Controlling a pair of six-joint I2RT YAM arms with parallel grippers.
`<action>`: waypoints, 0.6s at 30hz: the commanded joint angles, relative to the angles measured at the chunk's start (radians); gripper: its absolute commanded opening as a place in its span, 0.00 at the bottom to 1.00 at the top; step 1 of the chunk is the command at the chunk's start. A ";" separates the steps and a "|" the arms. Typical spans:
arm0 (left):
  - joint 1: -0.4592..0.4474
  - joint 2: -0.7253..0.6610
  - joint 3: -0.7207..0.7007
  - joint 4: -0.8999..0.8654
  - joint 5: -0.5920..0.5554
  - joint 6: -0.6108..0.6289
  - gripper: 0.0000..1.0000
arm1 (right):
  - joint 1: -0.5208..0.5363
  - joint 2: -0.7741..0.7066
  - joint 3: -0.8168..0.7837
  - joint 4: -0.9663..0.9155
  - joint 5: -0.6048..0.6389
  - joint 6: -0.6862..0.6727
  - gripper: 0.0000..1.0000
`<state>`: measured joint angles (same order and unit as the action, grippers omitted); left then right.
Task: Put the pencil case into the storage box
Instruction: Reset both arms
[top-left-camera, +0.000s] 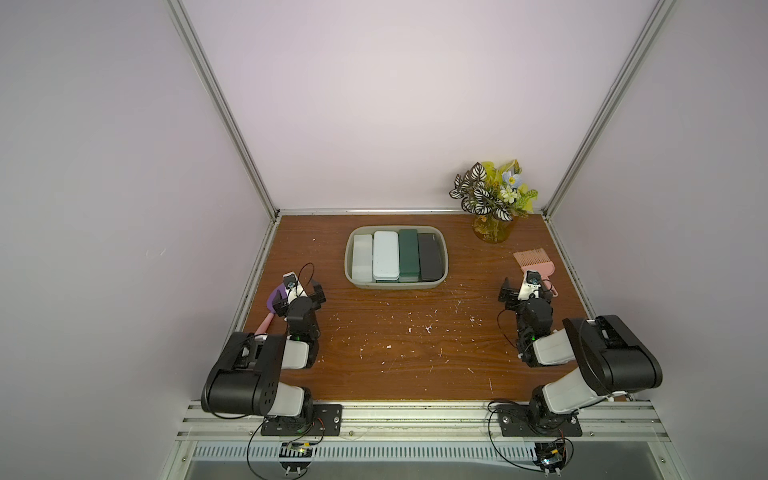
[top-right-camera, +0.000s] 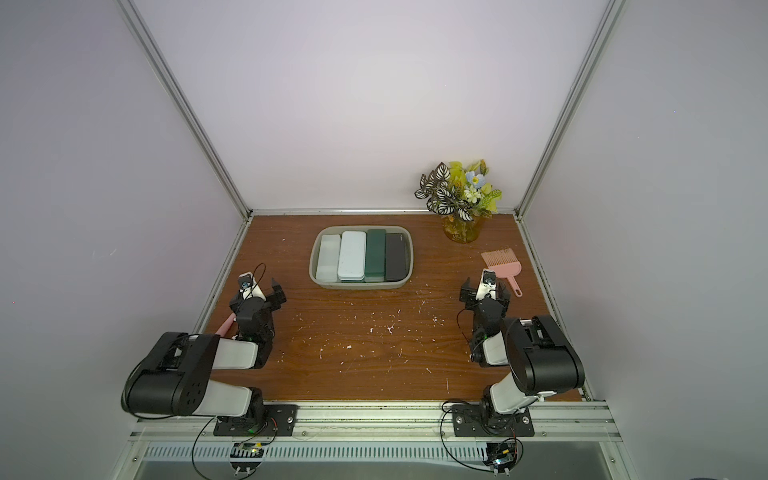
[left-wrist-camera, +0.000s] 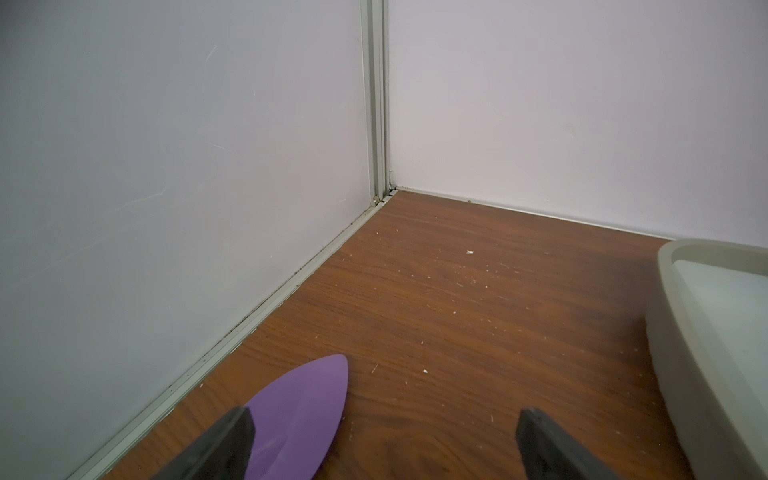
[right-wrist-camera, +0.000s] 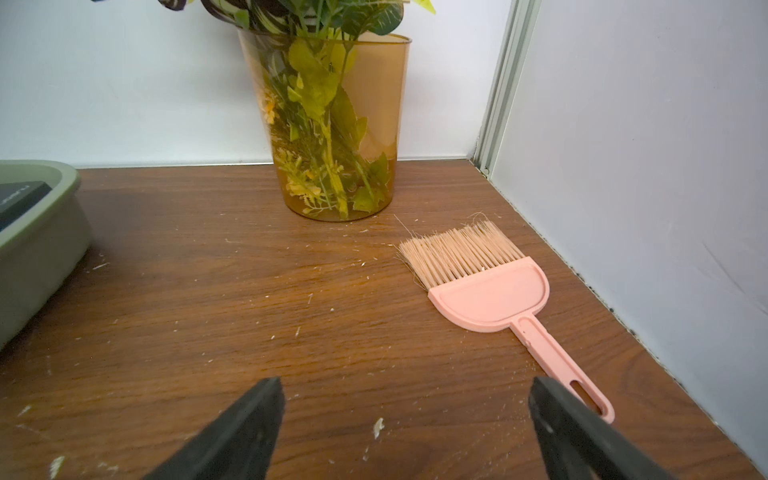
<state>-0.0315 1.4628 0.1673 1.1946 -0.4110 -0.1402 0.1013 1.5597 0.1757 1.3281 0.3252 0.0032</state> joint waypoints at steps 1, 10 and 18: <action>0.018 0.044 0.039 0.085 0.168 0.064 0.99 | -0.003 -0.011 0.018 0.048 -0.018 0.003 0.99; 0.017 0.084 0.006 0.176 0.213 0.081 0.99 | -0.003 -0.012 0.018 0.048 -0.018 0.003 0.99; 0.016 0.085 0.008 0.175 0.212 0.080 0.99 | -0.003 -0.011 0.019 0.046 -0.019 0.004 0.99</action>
<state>-0.0246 1.5486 0.1783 1.3430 -0.2115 -0.0734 0.1013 1.5597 0.1757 1.3285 0.3088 0.0036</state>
